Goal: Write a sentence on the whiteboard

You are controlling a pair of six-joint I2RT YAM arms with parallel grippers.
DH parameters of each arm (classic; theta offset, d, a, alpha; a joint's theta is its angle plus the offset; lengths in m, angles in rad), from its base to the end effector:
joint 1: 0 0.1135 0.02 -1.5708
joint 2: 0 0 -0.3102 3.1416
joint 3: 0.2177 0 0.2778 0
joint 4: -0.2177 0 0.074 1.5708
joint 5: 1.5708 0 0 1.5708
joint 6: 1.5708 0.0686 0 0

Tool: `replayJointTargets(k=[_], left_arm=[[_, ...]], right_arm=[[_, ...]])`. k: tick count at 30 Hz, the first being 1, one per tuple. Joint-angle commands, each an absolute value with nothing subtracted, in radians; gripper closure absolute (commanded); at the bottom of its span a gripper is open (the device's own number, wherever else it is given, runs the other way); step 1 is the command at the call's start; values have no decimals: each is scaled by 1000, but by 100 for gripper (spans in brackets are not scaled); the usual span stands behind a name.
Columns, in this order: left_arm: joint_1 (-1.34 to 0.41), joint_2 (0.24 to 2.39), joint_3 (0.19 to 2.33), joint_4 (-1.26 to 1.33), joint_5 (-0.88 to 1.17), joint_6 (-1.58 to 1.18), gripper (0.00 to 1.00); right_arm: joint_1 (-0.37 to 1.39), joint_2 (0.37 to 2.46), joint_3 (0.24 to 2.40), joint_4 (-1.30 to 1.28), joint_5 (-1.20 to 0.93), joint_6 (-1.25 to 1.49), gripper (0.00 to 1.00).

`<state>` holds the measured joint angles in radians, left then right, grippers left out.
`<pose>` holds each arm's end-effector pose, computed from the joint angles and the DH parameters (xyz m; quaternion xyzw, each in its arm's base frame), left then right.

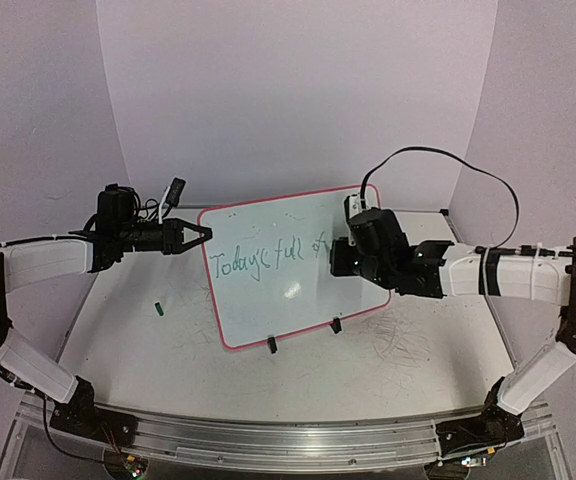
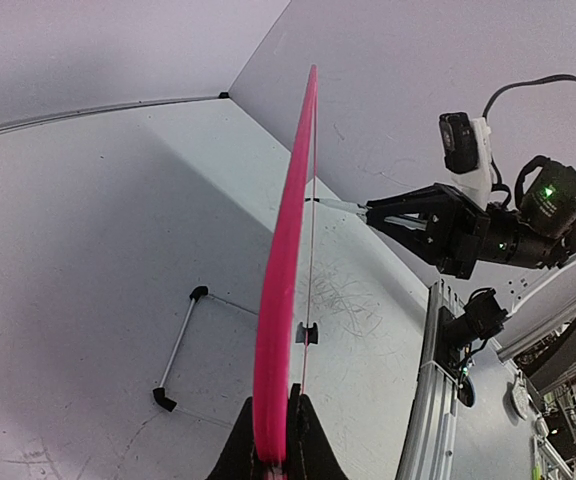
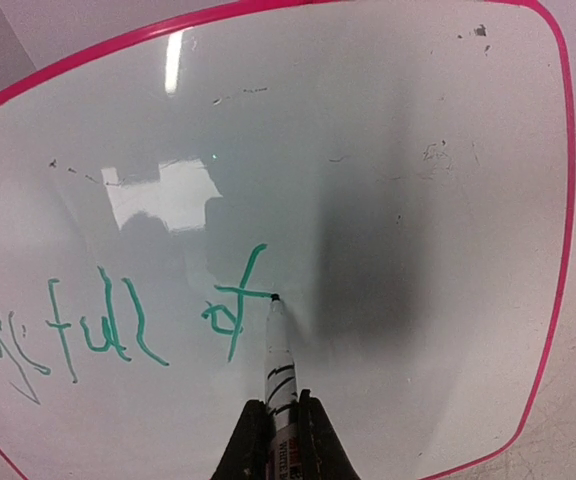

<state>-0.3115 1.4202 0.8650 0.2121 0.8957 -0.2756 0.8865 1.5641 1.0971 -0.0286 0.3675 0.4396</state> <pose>0.3126 -0.1569 0.2889 0.2626 0.7322 -0.4891 0.3946 0.2774 0.3010 0.2895 -0.0959 0.8442 0.1862 0.4934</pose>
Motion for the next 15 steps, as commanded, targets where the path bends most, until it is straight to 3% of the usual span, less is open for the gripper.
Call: replayJointTargets(k=[1, 15], left_arm=[[-336, 1427, 884, 146, 827, -174, 100], [-336, 1421, 881, 146, 816, -172, 100]], right_arm=[[877, 1397, 995, 169, 284, 376, 100], [846, 1446, 1043, 68, 275, 315, 100]])
